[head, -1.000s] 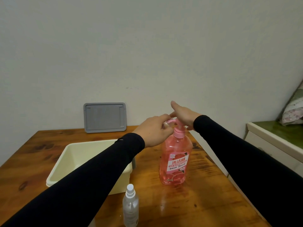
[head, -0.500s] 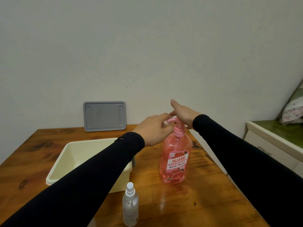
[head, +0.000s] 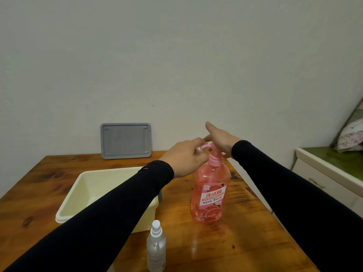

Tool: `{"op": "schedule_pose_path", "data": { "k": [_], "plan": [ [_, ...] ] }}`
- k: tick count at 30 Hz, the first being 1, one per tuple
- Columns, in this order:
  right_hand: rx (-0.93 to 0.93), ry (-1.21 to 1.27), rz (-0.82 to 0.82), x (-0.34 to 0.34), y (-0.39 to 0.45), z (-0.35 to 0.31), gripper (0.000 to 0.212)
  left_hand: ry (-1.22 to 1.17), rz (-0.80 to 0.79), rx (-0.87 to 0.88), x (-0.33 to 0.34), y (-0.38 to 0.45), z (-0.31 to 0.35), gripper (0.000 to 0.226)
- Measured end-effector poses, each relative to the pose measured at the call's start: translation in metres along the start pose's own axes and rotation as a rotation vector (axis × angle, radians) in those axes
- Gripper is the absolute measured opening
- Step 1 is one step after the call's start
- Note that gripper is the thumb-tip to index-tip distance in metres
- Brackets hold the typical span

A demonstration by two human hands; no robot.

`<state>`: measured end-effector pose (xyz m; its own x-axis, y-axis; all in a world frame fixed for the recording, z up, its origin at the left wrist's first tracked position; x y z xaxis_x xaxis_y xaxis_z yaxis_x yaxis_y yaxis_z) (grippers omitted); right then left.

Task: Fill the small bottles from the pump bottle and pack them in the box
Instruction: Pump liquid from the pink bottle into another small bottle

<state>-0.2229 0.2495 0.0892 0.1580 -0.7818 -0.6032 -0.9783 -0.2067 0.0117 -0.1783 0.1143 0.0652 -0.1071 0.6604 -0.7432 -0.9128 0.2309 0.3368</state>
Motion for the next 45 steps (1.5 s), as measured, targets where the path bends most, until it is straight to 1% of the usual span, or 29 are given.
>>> {"op": "schedule_pose_path", "data": {
  "k": [5,9,13,22,28,38,42,45],
  "plan": [
    [-0.009,-0.043,0.015,0.009,0.002,0.014,0.078,0.002,-0.012,-0.018,0.011,-0.005,-0.007,0.039],
    [0.000,-0.050,0.009,0.007,-0.001,0.008,0.078,0.012,-0.029,-0.022,0.008,-0.003,-0.005,0.040],
    [0.002,-0.038,0.010,-0.001,0.000,-0.002,0.079,-0.007,-0.005,-0.011,0.000,0.001,-0.001,0.040],
    [0.007,-0.071,0.033,0.008,0.000,0.011,0.078,0.019,-0.008,-0.012,0.011,-0.004,-0.006,0.036],
    [0.008,-0.030,0.011,0.000,-0.003,-0.003,0.080,-0.001,-0.002,-0.009,0.000,0.000,0.000,0.038],
    [0.009,-0.050,0.008,0.009,-0.002,0.009,0.079,-0.005,-0.020,-0.019,0.012,-0.004,-0.007,0.035],
    [0.022,0.022,0.007,0.003,-0.002,0.001,0.080,-0.017,-0.019,-0.022,0.004,0.000,-0.004,0.037],
    [0.018,0.027,0.012,0.001,0.000,-0.002,0.081,-0.022,-0.012,-0.015,0.001,0.002,-0.003,0.037]
  ]
}}
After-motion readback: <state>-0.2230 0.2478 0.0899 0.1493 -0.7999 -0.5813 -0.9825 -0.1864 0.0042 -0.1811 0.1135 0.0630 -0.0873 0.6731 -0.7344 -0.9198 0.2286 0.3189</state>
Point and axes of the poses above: each hand's wrist, its own y-axis towards the middle knuckle, its own x-axis out of the palm, z = x × y, the point moved 3 cm from there along y, towards the middle knuckle, and after that the axes turned 8 degrees about -x, right-handed, at the moved point
